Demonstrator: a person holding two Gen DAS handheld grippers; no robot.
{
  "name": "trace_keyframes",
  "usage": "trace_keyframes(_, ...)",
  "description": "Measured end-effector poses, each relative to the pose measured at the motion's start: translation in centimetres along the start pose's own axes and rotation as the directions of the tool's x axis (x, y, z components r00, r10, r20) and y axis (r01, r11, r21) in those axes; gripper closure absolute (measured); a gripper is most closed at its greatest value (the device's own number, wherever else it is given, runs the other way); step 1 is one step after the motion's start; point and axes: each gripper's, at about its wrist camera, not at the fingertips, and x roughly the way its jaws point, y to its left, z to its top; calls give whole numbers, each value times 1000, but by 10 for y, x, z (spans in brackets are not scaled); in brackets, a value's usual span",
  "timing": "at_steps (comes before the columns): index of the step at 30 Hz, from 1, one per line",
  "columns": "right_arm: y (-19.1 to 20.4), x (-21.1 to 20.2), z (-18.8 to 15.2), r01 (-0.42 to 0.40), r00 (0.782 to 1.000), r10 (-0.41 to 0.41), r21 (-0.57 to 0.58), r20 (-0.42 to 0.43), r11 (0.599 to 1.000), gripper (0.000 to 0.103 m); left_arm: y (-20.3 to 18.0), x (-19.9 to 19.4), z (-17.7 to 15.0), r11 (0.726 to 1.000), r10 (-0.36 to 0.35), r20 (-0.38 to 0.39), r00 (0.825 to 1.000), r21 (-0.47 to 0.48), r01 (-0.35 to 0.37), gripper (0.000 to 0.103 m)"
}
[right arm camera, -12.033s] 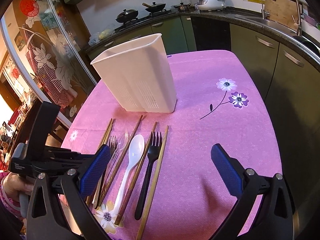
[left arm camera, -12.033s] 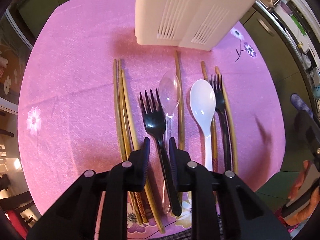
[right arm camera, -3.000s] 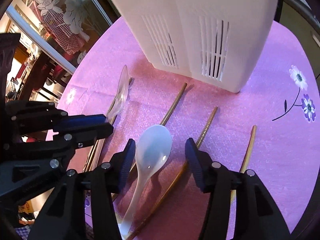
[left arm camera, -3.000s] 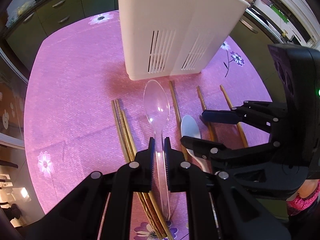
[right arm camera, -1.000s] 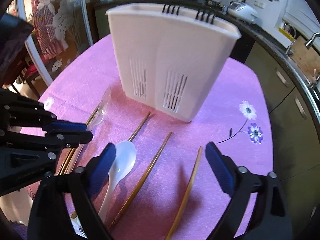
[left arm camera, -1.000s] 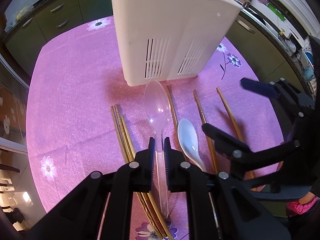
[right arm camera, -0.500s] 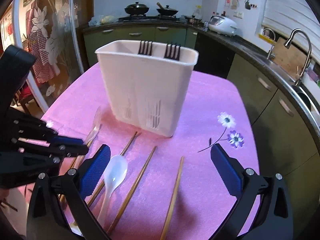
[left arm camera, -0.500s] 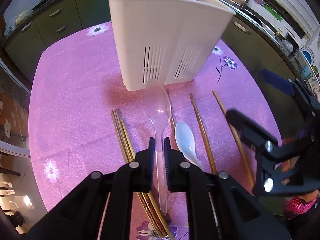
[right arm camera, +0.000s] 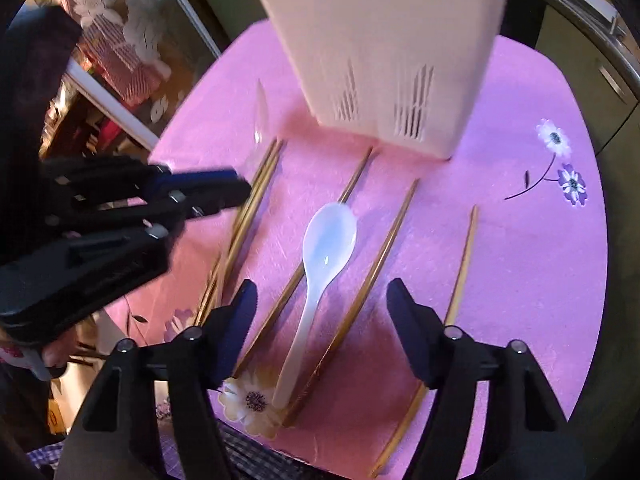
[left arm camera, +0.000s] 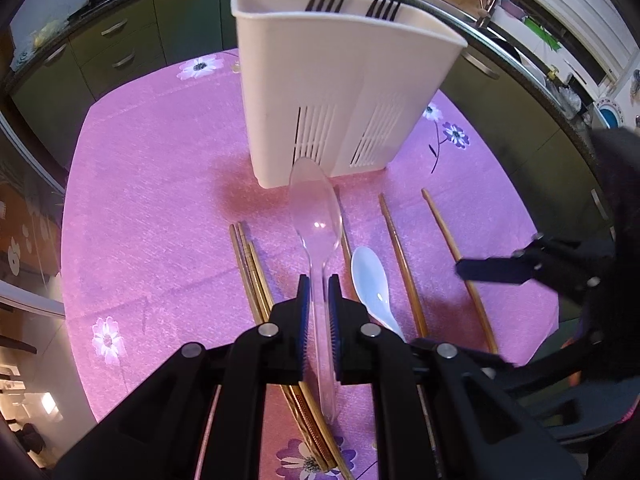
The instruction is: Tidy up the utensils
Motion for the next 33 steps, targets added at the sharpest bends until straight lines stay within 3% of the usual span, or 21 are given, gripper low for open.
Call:
trace_keyframes(5, 12, 14, -8, 29, 999, -30, -22, -37, 999, 49, 1, -4, -1, 1000, -5, 6, 1000, 9, 5, 94)
trace_keyframes(7, 13, 20, -10, 36, 998, -37, -19, -57, 999, 60, 0, -5, -1, 1000, -8, 9, 1000, 13, 7, 94)
trace_keyframes(10, 15, 26, -14, 57, 995, -58, -24, -78, 998, 68, -1, -6, 0, 1000, -12, 13, 1000, 19, 12, 94)
trace_keyframes(18, 27, 37, -20, 78, 992, -81, -39, -100, 996, 73, -2, -9, -1, 999, -20, 24, 1000, 27, 19, 94)
trace_keyframes(22, 31, 46, -19, 104, 987, -109, -50, -114, 993, 88, -3, -11, -1, 999, -26, 26, 999, 32, 25, 94)
trace_keyframes(33, 22, 32, -23, 123, 991, -125, -36, -55, 992, 94, 5, 11, 2, 1000, 15, -48, 999, 1, -14, 94)
